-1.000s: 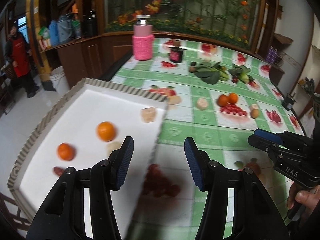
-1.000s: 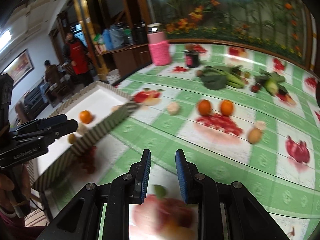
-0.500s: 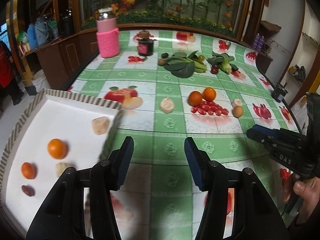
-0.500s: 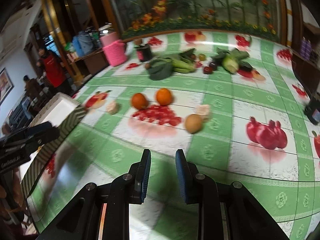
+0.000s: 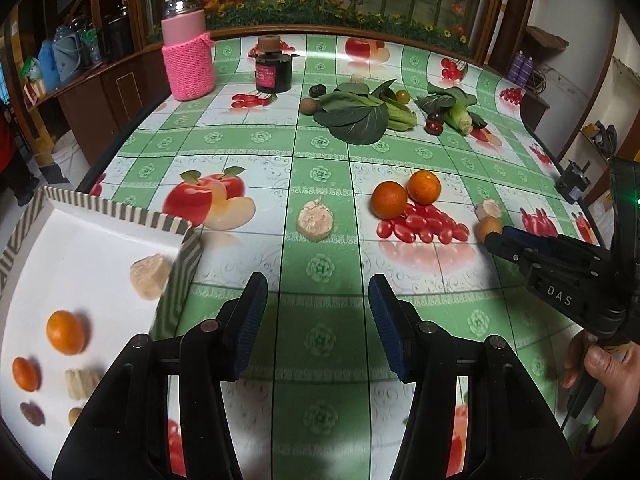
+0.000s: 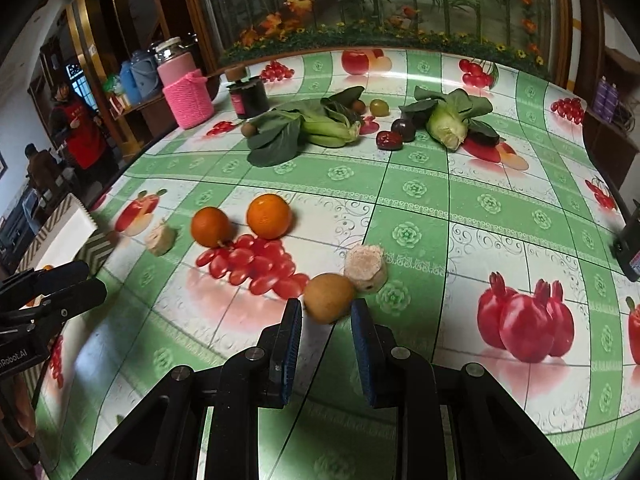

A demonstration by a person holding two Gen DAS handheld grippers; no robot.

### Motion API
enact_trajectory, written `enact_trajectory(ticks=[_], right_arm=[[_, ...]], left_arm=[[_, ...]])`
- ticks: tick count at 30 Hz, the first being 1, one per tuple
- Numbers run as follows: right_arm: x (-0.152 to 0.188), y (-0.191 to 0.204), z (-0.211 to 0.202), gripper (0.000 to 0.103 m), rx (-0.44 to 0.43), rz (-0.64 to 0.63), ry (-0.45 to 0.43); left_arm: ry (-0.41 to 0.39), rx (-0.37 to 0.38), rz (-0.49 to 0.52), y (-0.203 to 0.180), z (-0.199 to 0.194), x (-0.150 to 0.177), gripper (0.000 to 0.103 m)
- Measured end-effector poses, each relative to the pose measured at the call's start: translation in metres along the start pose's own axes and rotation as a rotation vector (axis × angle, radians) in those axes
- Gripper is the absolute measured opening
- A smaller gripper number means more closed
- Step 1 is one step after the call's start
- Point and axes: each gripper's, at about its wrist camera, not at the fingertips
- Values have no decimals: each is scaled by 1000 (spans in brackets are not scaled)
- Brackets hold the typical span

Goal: Organize fruits
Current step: 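Grasp the pale knobby chunk with the left tool while the right tool grasps a brown round fruit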

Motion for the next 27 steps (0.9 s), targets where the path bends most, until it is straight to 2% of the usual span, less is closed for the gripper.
enact_trajectory(ticks=[11, 17, 20, 23, 25, 26, 27], right_arm=[[-7, -9, 15, 28, -27, 20, -29], [-11, -12, 18, 28, -37, 26, -42], [-12, -14, 20, 28, -50, 41, -45], [-11, -14, 19, 27, -56, 38, -40], [-10, -11, 17, 27, -51, 18, -32], [-10, -10, 16, 27, -52, 18, -28], [-9, -10, 15, 27, -58, 23, -26]], left_arm=[[44, -17, -4, -5, 42, -15, 53], [66, -52, -10, -3, 67, -21, 53], [56, -79, 5, -2, 74, -23, 53], [32, -57, 6, -1, 75, -22, 53], [24, -54, 15, -1, 73, -21, 44], [20, -54, 21, -1, 71, -19, 33], [19, -47, 15, 0, 69, -19, 27]])
Point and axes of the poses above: each gripper's, at about its wrist camera, not at the fingertips, and z roughly the way its jaws point, y to its left, x to its underside, and after that the axes turned 10 degrees about -y, right-handed
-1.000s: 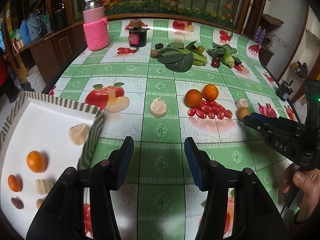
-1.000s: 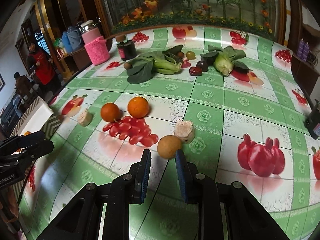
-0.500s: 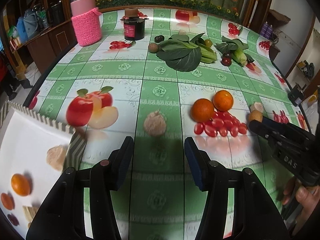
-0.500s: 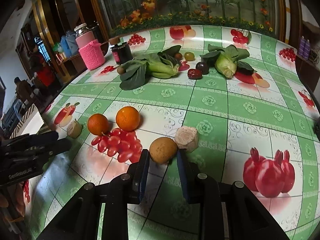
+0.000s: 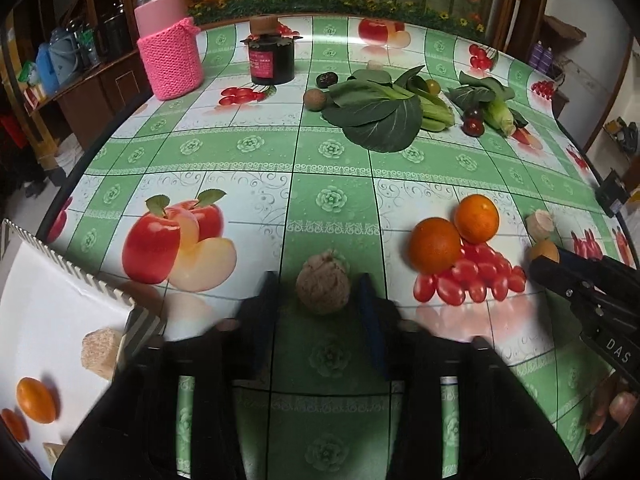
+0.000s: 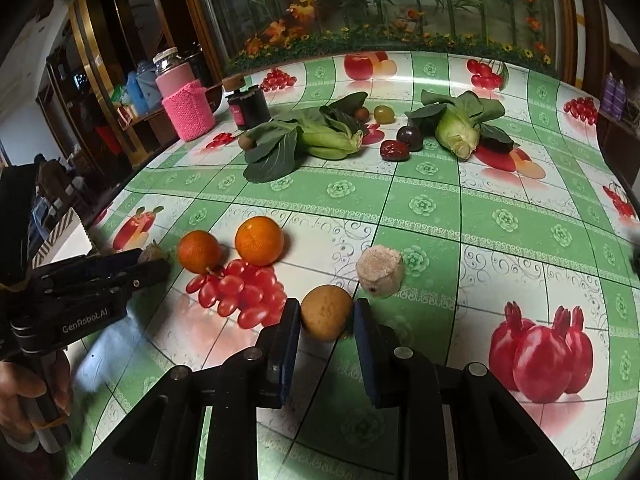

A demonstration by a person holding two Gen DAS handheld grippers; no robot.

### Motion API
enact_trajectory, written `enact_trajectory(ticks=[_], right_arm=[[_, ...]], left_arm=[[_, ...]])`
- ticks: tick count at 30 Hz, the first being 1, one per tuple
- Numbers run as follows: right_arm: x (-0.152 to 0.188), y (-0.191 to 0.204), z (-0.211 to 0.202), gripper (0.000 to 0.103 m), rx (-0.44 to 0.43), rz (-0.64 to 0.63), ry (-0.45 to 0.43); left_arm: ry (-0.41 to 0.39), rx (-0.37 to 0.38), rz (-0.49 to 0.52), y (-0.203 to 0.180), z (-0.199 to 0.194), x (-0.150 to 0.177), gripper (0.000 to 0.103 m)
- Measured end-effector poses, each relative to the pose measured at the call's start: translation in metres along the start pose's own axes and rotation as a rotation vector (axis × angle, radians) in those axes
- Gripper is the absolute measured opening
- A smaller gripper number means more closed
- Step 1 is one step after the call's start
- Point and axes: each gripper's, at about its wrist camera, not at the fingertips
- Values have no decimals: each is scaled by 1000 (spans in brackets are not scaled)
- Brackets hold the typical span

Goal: Organize fruits
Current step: 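Grasp the pale knobby chunk with the left tool while the right tool grasps a brown round fruit, then carry the chunk and brown fruit over the white tray and open both tools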

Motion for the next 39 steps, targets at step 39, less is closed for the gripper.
enact_trajectory(ticks=[39], right_arm=[[39, 222, -56, 26, -343, -153, -29]], left_arm=[[-161, -194, -107, 141, -186, 96, 28]])
Point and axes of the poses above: each gripper's, at about its wrist camera, not at the fingertips, and z roughly the way its jaws point, y to its left, x to its underside, and after that the axes turned 10 degrees about -y, right-handed
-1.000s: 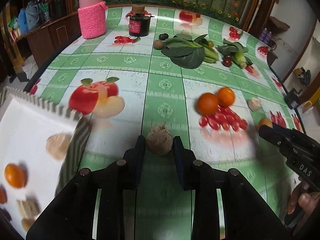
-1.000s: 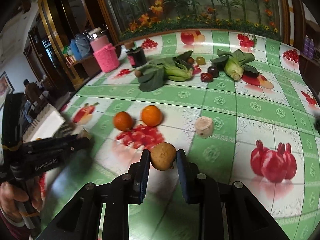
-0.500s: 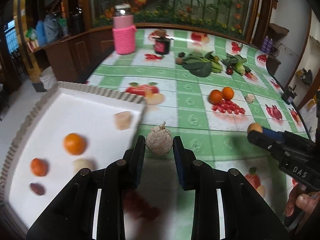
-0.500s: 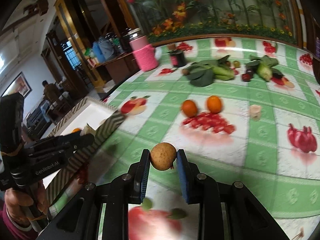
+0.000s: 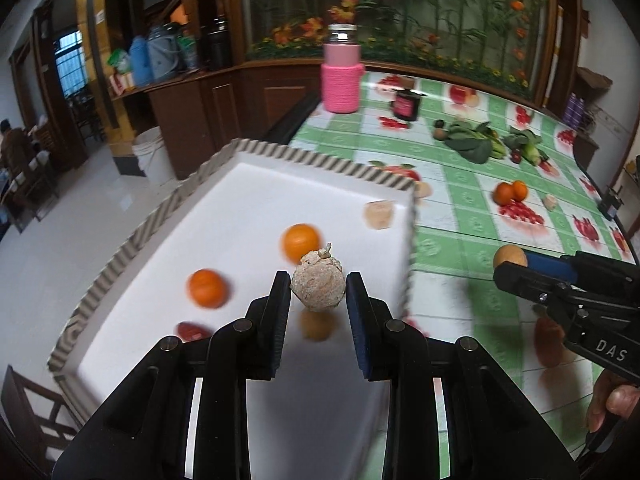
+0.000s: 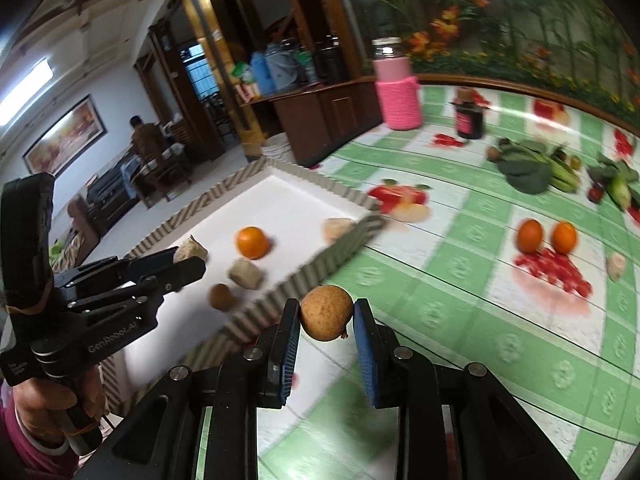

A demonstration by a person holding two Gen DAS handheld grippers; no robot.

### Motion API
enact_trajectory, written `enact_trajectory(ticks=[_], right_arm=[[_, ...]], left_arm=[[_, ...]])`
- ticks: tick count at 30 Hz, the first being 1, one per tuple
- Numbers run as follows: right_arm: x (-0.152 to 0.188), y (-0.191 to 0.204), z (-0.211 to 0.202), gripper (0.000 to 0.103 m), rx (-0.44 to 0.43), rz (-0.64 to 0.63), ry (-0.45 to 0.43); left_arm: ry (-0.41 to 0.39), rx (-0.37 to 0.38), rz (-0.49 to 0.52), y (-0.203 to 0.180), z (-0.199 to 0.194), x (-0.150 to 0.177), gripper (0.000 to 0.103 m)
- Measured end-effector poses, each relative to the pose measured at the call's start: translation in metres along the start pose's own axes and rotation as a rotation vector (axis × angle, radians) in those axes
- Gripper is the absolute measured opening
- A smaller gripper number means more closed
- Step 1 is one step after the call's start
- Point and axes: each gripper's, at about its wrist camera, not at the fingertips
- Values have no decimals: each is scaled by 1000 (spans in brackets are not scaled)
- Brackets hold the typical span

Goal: Organize fruits
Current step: 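Carry the chunk and brown fruit over the white tray and open both tools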

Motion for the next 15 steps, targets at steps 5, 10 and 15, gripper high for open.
enact_trajectory(ticks=[5, 10, 15], right_arm=[[-4, 27, 11, 26, -33, -43, 11], [-4, 48, 23, 26, -66, -78, 33], [-1, 73, 34, 26, -102, -134, 63]], left_arm=[[-5, -23, -57, 32, -8, 4, 28], [-4, -50, -127, 65, -12, 8, 28], [6, -85, -176, 89, -11, 12, 28]])
Point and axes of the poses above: each gripper's, at about its wrist camera, not at the fingertips, and z roughly the way its jaws point, y to its left, x to its underside, and after that the axes turned 10 degrees about -y, right-handed
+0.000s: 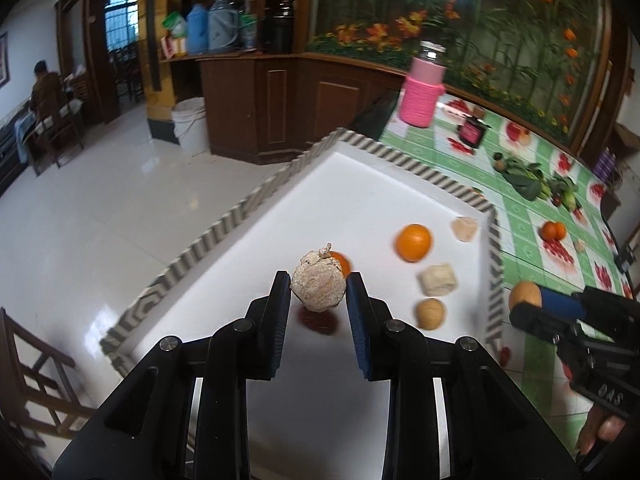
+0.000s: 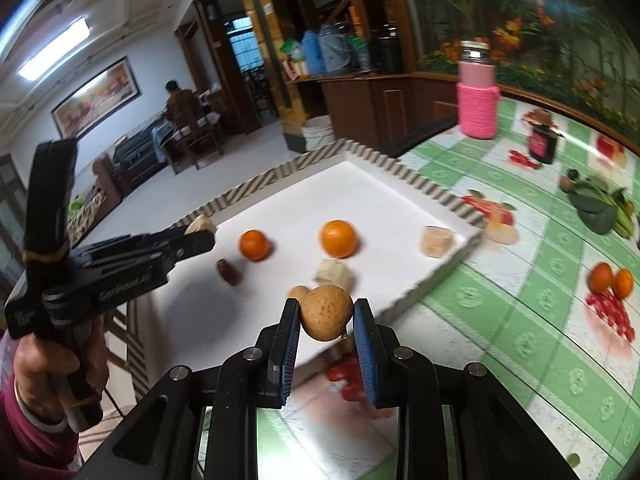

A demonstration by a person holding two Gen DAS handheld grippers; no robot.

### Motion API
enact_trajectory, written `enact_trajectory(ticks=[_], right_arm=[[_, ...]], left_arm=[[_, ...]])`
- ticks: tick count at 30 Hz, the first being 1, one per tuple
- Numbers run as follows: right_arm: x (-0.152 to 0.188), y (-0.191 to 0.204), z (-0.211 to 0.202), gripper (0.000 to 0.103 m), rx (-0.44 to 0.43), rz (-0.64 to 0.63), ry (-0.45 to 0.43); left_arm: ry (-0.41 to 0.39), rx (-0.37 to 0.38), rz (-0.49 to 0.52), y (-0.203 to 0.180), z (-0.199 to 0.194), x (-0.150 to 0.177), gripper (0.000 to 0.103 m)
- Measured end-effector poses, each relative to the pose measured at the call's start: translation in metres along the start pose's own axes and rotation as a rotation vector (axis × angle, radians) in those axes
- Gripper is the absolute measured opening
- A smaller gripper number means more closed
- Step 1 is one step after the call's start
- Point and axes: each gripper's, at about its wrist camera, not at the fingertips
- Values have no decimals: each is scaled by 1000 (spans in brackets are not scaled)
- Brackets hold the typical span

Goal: Organize fruits
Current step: 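Carry the chunk and brown fruit over the white tray and open both tools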

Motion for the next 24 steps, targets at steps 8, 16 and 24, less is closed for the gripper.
enact_trajectory(ticks=[8, 16, 24], right_arm=[[1, 31, 30, 26, -54, -65, 57], [6, 41, 53, 26, -66, -86, 107], [11, 50, 70, 26, -71, -125, 141]], left_arm=[[19, -24, -22, 18, 5, 6, 28], [47, -29, -29, 23, 17, 11, 28], [59, -40, -20, 23, 26, 15, 28]])
Point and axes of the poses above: each gripper's, at about its wrist camera, not at the fingertips, and z roughly the way its jaws point, y to its left, x to its underside, and after that the axes turned 10 degrees about -y, right-handed
